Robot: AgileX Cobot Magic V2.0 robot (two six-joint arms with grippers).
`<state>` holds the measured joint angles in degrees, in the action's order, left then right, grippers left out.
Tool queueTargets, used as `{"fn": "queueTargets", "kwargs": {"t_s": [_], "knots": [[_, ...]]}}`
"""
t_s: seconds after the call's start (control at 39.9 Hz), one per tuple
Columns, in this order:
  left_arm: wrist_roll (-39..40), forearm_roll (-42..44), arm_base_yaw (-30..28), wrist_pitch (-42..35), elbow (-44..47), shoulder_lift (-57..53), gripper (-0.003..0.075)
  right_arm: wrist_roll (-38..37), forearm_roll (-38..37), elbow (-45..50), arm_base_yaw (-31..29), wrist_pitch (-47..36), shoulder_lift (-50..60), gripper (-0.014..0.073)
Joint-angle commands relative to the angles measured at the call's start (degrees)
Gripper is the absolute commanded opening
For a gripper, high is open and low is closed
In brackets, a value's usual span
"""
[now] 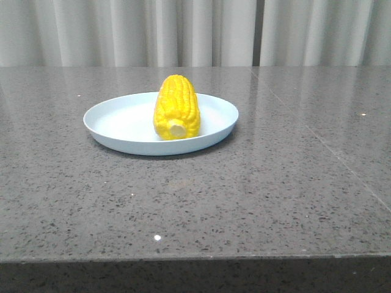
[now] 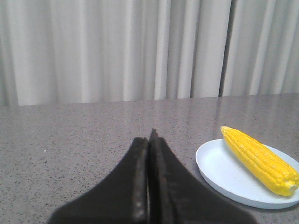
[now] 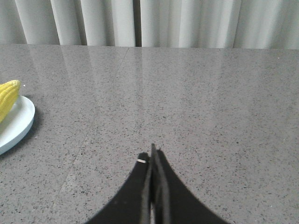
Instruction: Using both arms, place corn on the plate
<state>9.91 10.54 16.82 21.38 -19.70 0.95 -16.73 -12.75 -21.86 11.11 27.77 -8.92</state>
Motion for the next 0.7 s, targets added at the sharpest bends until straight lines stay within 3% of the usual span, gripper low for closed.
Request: {"fn": "queueTargets", "kwargs": {"t_s": [0.0,0.13,0.28,0.5,0.68], "knots": [[0.3,0.2,0.4,-4.2,-1.4,0.8,-0.0020,0.4,-1.4,-1.4,0.0,-4.8,-0.6,-0.0068],[0.1,0.4,0.4,-4.9,-0.7,0.8,-0.0020,0.4,-1.4,-1.4,0.0,-4.8,-0.6,-0.0068],[-8.3,-5.0,-1.6,-8.7,2.4,-0.3,-0.0020,0.4,-1.4,-1.4,0.0,-4.8,-0.6,-0.0068],[-9.9,-13.1,-11.1,-14.3,10.0,-2.5,-0.0020,0.4,-1.4,-1.4,0.0,-4.7,-0.6,-0.0068],[-9.9,-13.9,-16.4,-17.9,16.9,-2.5,-0.0020,0.4,-1.4,-1.4,0.0,-4.8,-0.6,-0.0068]]}}
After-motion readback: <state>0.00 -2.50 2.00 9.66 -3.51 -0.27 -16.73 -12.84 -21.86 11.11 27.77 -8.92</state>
